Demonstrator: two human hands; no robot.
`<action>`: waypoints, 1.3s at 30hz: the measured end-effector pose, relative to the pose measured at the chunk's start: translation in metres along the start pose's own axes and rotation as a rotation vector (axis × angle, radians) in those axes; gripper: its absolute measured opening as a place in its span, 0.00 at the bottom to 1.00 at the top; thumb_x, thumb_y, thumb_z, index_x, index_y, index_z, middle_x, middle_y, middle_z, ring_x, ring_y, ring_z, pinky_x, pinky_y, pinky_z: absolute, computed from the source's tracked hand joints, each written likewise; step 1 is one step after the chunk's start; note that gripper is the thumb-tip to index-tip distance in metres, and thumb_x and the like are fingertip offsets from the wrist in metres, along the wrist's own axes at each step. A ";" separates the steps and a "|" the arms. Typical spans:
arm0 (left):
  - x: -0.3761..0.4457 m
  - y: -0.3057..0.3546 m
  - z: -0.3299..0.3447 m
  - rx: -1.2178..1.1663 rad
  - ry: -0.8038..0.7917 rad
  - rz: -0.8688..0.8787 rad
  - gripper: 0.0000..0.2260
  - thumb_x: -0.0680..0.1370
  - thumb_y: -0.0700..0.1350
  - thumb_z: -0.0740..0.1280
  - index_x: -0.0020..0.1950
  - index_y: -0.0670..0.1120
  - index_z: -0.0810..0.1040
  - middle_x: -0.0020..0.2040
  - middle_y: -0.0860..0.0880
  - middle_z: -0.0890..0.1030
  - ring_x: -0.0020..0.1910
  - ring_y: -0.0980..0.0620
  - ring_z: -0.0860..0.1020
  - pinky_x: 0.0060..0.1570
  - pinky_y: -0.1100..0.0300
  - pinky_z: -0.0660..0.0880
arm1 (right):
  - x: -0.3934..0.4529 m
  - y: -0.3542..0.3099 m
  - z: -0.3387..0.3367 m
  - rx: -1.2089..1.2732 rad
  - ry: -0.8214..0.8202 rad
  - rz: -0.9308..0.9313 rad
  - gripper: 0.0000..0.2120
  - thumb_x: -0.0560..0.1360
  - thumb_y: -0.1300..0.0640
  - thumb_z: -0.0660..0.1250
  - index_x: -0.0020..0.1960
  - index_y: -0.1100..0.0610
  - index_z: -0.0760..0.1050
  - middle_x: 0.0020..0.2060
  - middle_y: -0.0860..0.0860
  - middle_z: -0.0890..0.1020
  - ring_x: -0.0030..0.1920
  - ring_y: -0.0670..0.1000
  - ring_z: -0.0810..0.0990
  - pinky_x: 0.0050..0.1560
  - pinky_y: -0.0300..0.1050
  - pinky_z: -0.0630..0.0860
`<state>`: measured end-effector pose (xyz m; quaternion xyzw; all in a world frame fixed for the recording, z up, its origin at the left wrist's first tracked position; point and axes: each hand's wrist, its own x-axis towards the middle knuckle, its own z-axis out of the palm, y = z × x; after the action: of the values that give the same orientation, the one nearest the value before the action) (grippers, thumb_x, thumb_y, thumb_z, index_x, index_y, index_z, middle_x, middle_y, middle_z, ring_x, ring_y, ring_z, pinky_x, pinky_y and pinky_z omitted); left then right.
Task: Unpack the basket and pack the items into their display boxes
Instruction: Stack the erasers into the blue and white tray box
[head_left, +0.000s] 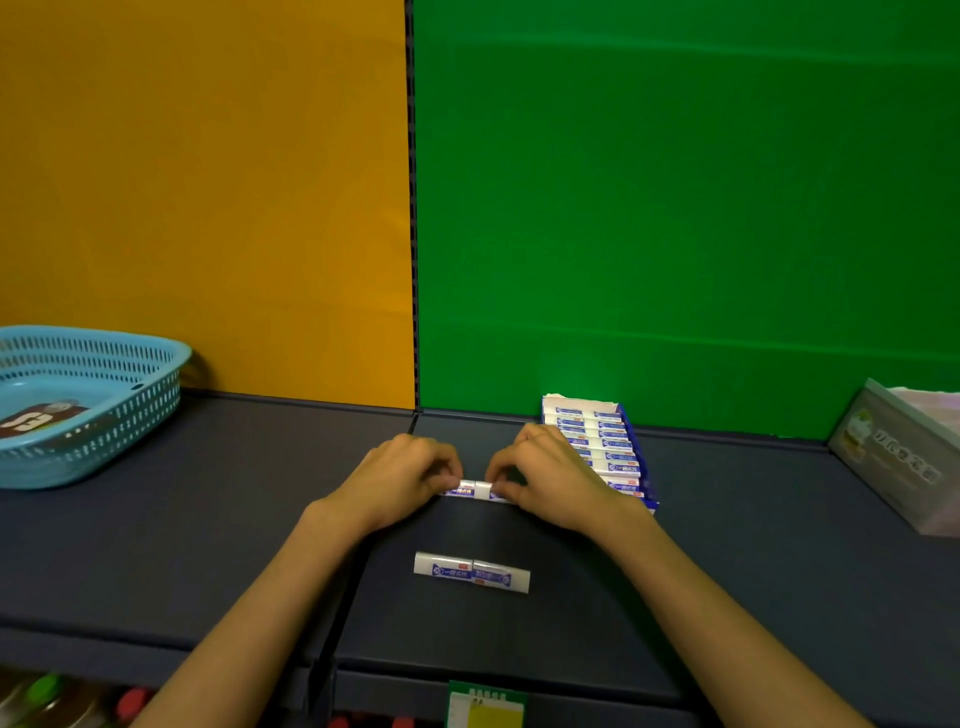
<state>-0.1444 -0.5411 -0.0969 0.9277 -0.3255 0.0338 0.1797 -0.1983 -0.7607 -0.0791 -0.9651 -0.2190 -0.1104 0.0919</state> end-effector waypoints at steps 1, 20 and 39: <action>0.003 0.000 0.000 0.031 0.026 -0.006 0.03 0.79 0.54 0.68 0.50 0.58 0.79 0.48 0.59 0.81 0.48 0.58 0.78 0.48 0.53 0.77 | 0.004 0.001 0.001 -0.019 0.010 0.006 0.08 0.78 0.51 0.69 0.55 0.48 0.82 0.41 0.42 0.78 0.53 0.49 0.71 0.58 0.45 0.64; 0.017 0.000 0.000 0.225 -0.011 0.027 0.14 0.79 0.56 0.67 0.63 0.56 0.79 0.57 0.54 0.81 0.55 0.51 0.77 0.51 0.51 0.75 | 0.023 0.016 0.005 -0.080 -0.045 0.041 0.12 0.76 0.49 0.71 0.58 0.49 0.81 0.52 0.46 0.83 0.57 0.51 0.74 0.57 0.48 0.65; 0.046 0.071 -0.003 0.059 0.183 0.214 0.15 0.82 0.58 0.59 0.65 0.53 0.75 0.58 0.55 0.79 0.54 0.57 0.76 0.53 0.56 0.76 | -0.031 0.079 -0.043 0.238 0.100 0.282 0.10 0.68 0.56 0.75 0.49 0.48 0.82 0.46 0.44 0.82 0.47 0.44 0.79 0.52 0.49 0.78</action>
<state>-0.1517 -0.6191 -0.0637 0.8856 -0.4036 0.1468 0.1766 -0.1982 -0.8534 -0.0562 -0.9618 -0.0881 -0.1173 0.2310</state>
